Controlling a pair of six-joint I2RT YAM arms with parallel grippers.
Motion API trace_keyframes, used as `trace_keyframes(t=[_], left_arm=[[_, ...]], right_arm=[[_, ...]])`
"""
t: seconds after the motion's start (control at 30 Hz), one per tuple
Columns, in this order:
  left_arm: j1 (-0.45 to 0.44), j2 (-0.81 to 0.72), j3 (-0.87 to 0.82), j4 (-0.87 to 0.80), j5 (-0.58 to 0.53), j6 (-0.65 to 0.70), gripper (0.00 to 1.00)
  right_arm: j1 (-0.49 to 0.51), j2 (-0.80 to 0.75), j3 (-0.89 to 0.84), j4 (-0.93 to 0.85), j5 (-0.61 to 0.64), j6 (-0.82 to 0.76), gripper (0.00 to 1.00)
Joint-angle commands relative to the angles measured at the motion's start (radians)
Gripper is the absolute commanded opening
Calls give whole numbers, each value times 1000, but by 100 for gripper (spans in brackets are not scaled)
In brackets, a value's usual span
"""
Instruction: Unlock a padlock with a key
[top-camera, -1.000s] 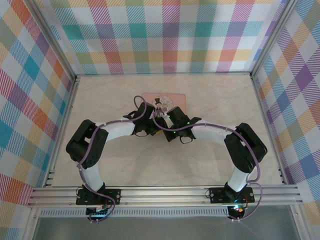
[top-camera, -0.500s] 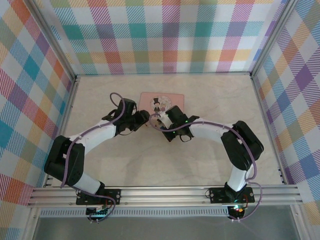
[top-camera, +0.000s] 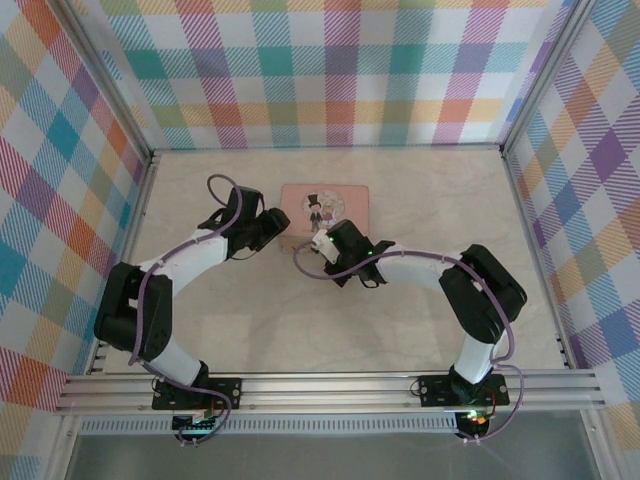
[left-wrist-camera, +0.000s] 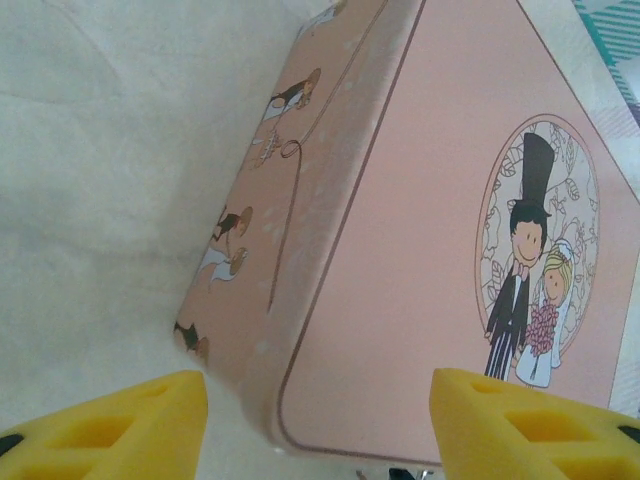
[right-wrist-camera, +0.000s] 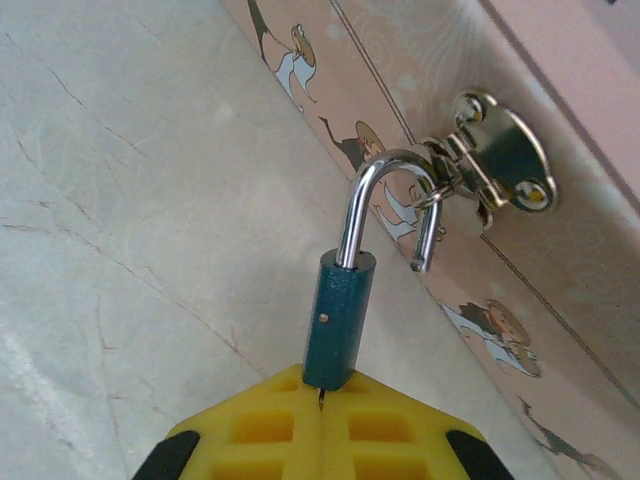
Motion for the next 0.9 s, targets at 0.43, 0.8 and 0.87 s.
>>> trace_keyframes(t=[0.43,0.8,0.87], left_arm=[[30,136,127,-22,8,59,61],[37,172,150,-36,2,75,61],[42,177,152,-33,2,75,61]], right_arm=[[-18,-9,30,-27,-107,-154,0],[-22,48,93,-78,-126,-184,0],[-22,56,99,-90,-120,-195,0]])
